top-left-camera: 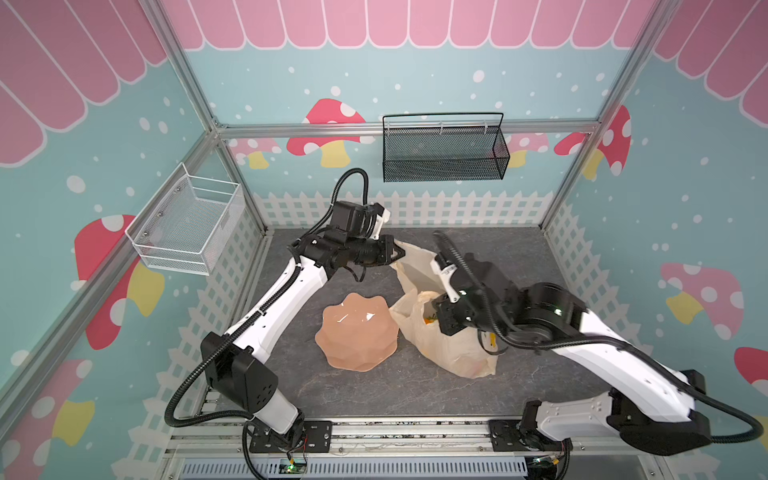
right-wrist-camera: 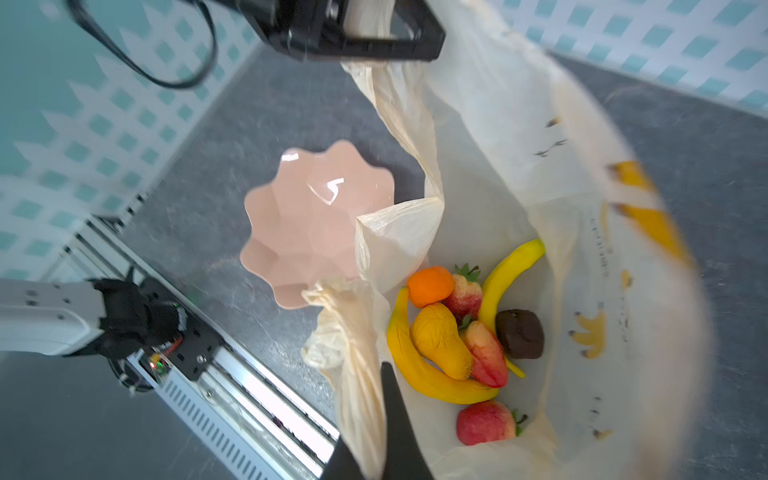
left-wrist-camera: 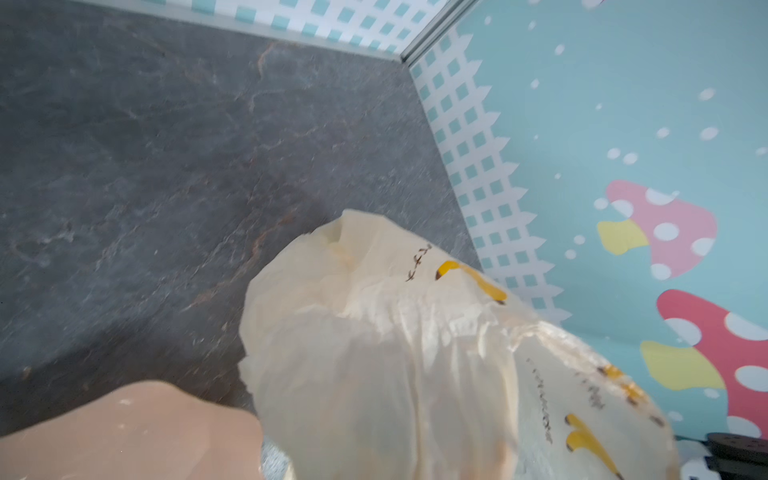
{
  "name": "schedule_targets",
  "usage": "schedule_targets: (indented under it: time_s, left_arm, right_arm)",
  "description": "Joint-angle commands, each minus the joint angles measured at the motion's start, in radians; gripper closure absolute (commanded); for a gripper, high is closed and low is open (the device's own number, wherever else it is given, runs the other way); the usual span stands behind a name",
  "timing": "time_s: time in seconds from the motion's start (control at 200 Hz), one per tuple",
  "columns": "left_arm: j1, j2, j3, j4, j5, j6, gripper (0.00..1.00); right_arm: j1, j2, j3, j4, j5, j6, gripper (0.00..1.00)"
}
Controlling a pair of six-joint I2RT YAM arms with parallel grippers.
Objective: Place the fruits into the plastic bag
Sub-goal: 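Lift the bag upright with both grippers holding its rims, then lower the bag onto the table and open both grippers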
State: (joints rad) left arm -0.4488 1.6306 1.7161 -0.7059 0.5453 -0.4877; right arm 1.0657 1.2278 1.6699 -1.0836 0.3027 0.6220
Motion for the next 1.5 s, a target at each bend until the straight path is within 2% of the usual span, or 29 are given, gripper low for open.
schedule_targets:
  time_s: [0.0, 0.21, 0.26, 0.51, 0.66, 0.965, 1.261, 1.376, 1.456, 1.496]
  left_arm:
    - [0.021, 0.063, 0.171, -0.021, 0.030, -0.067, 1.00]
    - [0.035, 0.287, 0.639, -0.200, 0.065, -0.088, 1.00]
    - [0.062, 0.297, 0.663, -0.194, 0.058, -0.105, 1.00]
    - [0.053, 0.398, 0.803, -0.207, 0.100, -0.161, 1.00]
    - [0.047, 0.424, 0.817, -0.242, 0.084, -0.124, 1.00]
    - [0.052, 0.423, 0.730, -0.281, 0.022, -0.041, 1.00]
    - [0.053, 0.426, 0.692, -0.326, 0.010, 0.037, 1.00]
    - [0.053, 0.419, 0.675, -0.328, 0.009, 0.056, 0.87]
    - [0.053, 0.412, 0.679, -0.326, 0.007, 0.057, 0.67]
    - [0.054, 0.407, 0.677, -0.326, 0.004, 0.058, 0.60]
  right_arm:
    - [-0.007, -0.070, 0.033, 0.042, 0.119, 0.012, 1.00]
    - [-0.007, -0.129, 0.059, 0.112, 0.122, -0.058, 1.00]
    - [-0.008, -0.125, 0.056, 0.113, 0.112, -0.071, 1.00]
    - [-0.007, -0.137, 0.023, 0.117, 0.111, -0.087, 1.00]
    - [-0.008, -0.154, -0.030, 0.134, 0.091, -0.070, 1.00]
    - [-0.007, -0.258, -0.273, 0.221, 0.064, 0.037, 1.00]
    - [-0.008, -0.290, -0.438, 0.292, -0.029, 0.125, 0.97]
    - [-0.008, -0.303, -0.455, 0.313, -0.032, 0.133, 0.90]
    - [-0.008, -0.318, -0.456, 0.314, -0.024, 0.136, 0.80]
    - [-0.007, -0.327, -0.459, 0.317, -0.021, 0.139, 0.75]
